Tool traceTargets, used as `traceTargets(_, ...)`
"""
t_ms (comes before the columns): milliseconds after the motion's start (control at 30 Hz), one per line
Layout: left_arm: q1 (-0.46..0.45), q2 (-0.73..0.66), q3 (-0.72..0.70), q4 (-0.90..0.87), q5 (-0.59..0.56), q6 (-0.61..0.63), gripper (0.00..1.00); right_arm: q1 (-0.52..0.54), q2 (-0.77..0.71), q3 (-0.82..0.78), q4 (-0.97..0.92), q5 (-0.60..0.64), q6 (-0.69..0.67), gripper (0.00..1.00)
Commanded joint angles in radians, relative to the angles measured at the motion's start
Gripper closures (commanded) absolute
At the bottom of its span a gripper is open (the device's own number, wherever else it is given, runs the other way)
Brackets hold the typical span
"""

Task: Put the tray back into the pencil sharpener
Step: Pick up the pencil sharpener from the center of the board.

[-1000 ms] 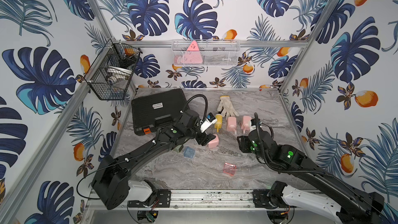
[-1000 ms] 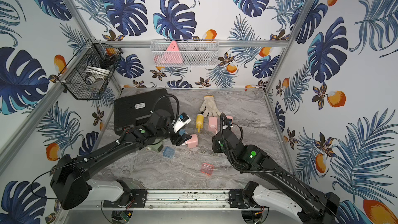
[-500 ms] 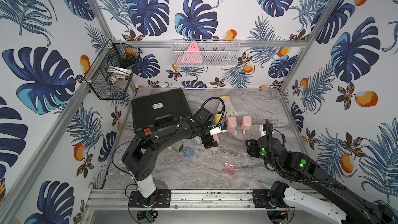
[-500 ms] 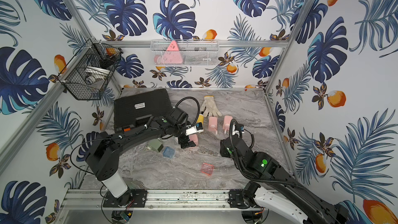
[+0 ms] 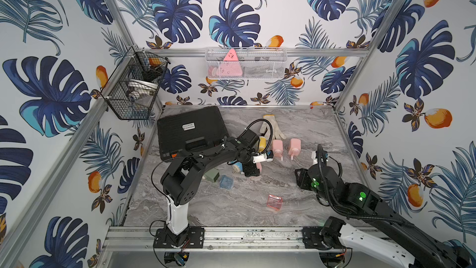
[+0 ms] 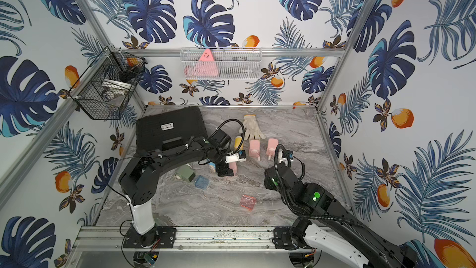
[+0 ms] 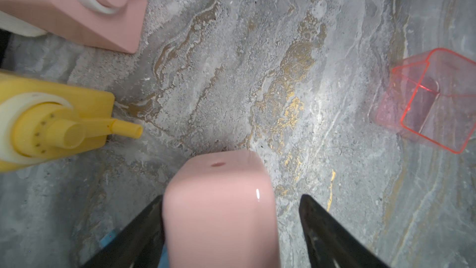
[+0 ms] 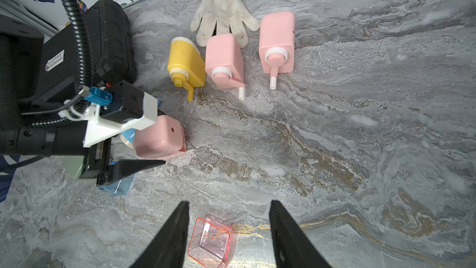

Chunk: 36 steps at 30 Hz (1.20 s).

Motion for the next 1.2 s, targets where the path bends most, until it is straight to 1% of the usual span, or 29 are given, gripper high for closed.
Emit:
traceTargets(0, -0.001, 0.007, -0.006, -0.012, -0.005, 0.012, 0.21, 0.001, -0.006, -0.007, -0.029, 0.003, 0.026, 0.47)
traceTargets(67, -0.001, 0.007, -0.009, -0.007, 0.001, 0.003, 0.25, 0.000, -0.007, -0.008, -0.032, 0.000, 0.028, 0.47)
traceTargets(267, -0.001, 0.003, -0.021, 0.011, 0.007, -0.009, 0.40, 0.000, -0.002, -0.003, -0.051, 0.015, 0.022, 0.47)
traceTargets(400, -0.002, -0.004, -0.033, 0.010, 0.003, -0.005, 0.48, 0.000, -0.004, 0.002, -0.074, 0.037, 0.046, 0.46)
traceTargets(533, -0.014, -0.042, -0.059, 0.015, -0.008, 0.004, 0.51, 0.001, -0.011, 0.001, -0.103, 0.070, 0.118, 0.45)
traceTargets(633, -0.048, -0.111, -0.114, 0.028, -0.013, 0.035, 0.50, 0.001, 0.006, 0.009, -0.139, 0.073, 0.191, 0.45)
traceTargets(733, -0.091, -0.193, -0.194, 0.062, 0.008, 0.058, 0.50, 0.001, 0.043, 0.009, -0.157, 0.021, 0.258, 0.45)
traceTargets(833, -0.128, -0.270, -0.272, 0.083, 0.015, 0.066, 0.50, -0.001, 0.067, -0.011, -0.144, -0.074, 0.329, 0.45)
traceTargets(900, -0.150, -0.307, -0.310, 0.088, 0.010, 0.066, 0.49, 0.000, 0.065, -0.047, -0.103, -0.155, 0.369, 0.45)
traceTargets(1000, -0.182, -0.338, -0.357, 0.108, 0.010, 0.067, 0.49, 0.000, 0.048, -0.123, -0.017, -0.254, 0.428, 0.46)
traceTargets(1167, -0.241, -0.328, -0.387, 0.152, 0.019, 0.063, 0.48, 0.000, 0.032, -0.239, 0.131, -0.352, 0.503, 0.50)
